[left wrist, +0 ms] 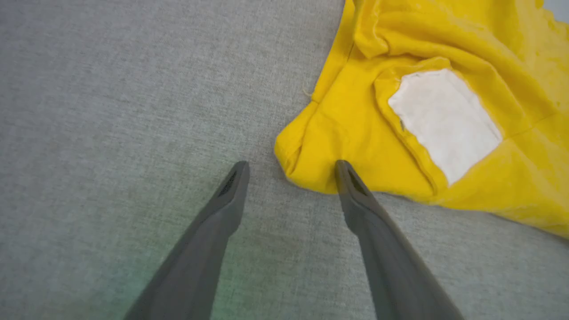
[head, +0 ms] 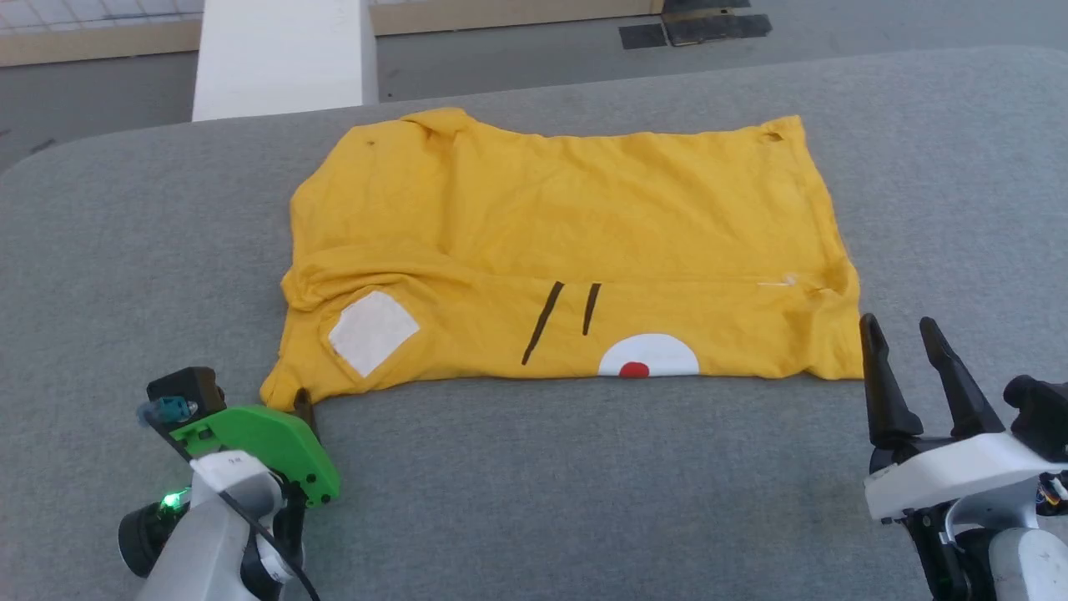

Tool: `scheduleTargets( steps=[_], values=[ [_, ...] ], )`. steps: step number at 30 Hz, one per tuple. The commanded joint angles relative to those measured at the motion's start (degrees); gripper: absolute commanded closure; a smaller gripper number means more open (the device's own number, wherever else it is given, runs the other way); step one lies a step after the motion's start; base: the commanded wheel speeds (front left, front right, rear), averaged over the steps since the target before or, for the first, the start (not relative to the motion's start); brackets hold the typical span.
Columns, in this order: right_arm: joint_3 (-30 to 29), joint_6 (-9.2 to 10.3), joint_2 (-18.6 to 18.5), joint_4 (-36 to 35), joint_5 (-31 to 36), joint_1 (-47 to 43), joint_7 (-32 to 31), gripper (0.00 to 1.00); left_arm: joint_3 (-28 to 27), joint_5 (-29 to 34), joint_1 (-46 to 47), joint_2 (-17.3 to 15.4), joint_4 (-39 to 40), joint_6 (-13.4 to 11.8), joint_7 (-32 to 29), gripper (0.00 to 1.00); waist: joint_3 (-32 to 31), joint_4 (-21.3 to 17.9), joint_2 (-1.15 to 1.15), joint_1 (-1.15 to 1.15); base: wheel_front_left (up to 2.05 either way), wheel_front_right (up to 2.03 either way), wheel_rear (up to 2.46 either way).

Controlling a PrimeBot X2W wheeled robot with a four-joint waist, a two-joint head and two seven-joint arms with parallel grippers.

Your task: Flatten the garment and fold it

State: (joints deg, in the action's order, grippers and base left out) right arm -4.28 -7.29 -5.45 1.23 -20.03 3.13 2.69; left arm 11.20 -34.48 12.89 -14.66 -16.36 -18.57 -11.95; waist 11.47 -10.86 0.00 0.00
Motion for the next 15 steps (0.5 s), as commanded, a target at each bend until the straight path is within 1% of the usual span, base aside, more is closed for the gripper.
scheduleTargets(
  steps=[1,3,6,7,8,10,15],
  values=[
    [0.05,-0.2,0.33,-0.42,0.74,-0.77,-0.16,0.0,-0.23,-0.69,-0.73,-0.35,-0.26,-0.87,-1.79,0.0,0.13,-0.67,0.0,0.0,0.0,0.0,0.0],
    [0.17,-0.2,0.62,-0.64,1.15,-0.82,-0.31,0.0,-0.27,-1.7,-0.86,-0.44,-0.38,-1.62,-4.92,0.0,0.24,-1.05,0.0,0.0,0.0,0.0,0.0],
    [0.37,-0.2,0.98,-0.89,1.32,-0.75,-0.45,0.0,-0.11,-2.41,-0.81,-0.74,0.23,-1.75,-7.15,0.0,0.43,-1.45,0.0,0.0,0.0,0.0,0.0],
    [0.43,-0.2,1.06,-0.87,1.47,-0.77,-0.59,0.0,0.13,-2.51,-0.81,-0.91,0.44,-1.53,-7.7,0.48,0.5,-1.55,0.0,0.0,0.0,0.0,0.0],
    [0.43,-0.2,1.09,-0.82,1.82,-0.76,-0.72,0.0,0.42,-2.49,-0.79,-1.09,0.77,-1.15,-7.88,1.0,0.58,-1.59,0.0,0.0,0.0,0.0,0.0],
    [0.28,-0.2,1.11,-0.51,2.81,-0.63,-1.11,0.0,1.09,-2.54,-0.87,-1.36,1.05,-0.4,-8.57,1.0,0.7,-1.6,0.0,0.0,0.0,0.0,0.0],
    [-2.5,-0.2,1.64,1.44,4.9,1.71,-2.2,0.0,1.36,-1.99,-0.41,-1.35,2.18,0.1,-6.71,1.0,1.2,-0.87,0.0,0.0,0.0,0.0,0.0]
  ],
)
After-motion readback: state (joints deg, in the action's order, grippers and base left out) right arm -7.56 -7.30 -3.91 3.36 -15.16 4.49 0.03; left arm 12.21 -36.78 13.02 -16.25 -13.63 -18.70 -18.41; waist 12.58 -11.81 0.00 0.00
